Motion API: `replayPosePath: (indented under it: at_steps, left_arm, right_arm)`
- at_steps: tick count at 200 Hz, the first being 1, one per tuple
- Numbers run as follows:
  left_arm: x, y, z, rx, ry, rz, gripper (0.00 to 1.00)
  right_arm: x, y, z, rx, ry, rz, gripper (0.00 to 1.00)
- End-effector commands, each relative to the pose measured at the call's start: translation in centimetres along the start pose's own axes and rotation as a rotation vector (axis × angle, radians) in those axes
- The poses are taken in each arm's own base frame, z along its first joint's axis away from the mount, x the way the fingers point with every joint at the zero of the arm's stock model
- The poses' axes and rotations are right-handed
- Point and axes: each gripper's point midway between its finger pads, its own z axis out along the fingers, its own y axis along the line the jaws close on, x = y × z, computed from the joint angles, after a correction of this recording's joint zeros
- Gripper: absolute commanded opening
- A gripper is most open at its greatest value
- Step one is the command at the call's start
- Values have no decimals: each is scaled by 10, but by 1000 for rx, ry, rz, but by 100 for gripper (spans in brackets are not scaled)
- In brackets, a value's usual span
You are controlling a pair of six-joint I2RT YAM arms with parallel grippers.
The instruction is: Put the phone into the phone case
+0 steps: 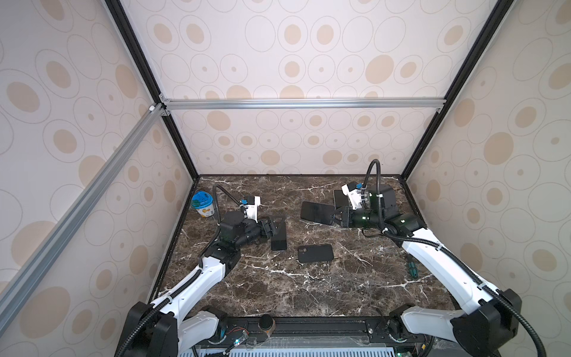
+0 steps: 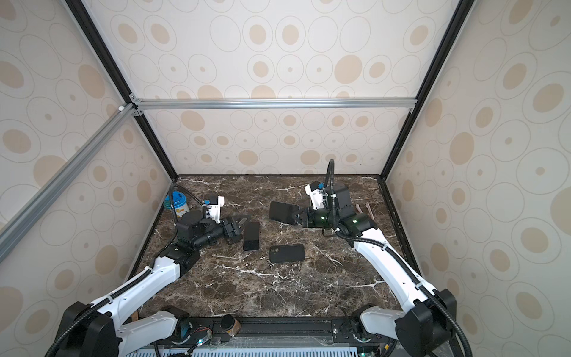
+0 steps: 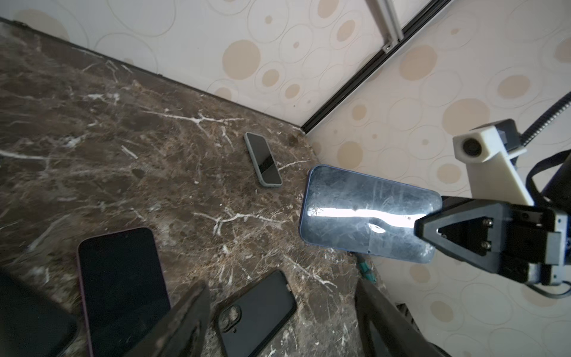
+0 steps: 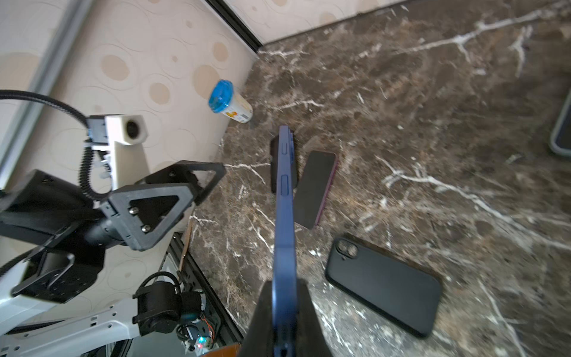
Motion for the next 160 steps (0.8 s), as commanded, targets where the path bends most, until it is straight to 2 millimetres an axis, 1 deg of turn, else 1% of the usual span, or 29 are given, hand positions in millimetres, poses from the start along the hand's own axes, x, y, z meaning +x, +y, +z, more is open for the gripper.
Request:
replayPosePath:
  at_steps: [1,5,8,19,29,37,57,87,125,160]
  left_arm:
    - [23,20,2,-90,89,26,72]
    - [26,20,4,-92,105,31,72]
    - [27,25,4,-122,105,34,73]
    - [34,30,6,-158,140,51,74]
    - [43,35,9,-187,172,62,77]
    - [50,39,10,-207,197,68,81]
    - [68,42,16,-224,263,84,85]
    - [91,38,26,-223,331,107,86]
    - [111,32,41,-194,369,79,86]
    - [126,28,53,-169,385,34,87]
  right_arm:
    - [35,-22,2,33,185,50,0]
    - [37,-25,2,34,199,53,0]
    - [38,-25,2,33,209,52,0]
    - [44,-28,5,32,246,47,0]
    - [49,-29,7,21,277,38,0]
    - [54,-34,8,29,300,43,0]
    - [62,-42,14,24,346,73,0]
    - [72,-46,21,-20,396,114,0]
    - [77,-47,33,-86,440,144,0]
    - [81,-55,47,-113,476,173,0]
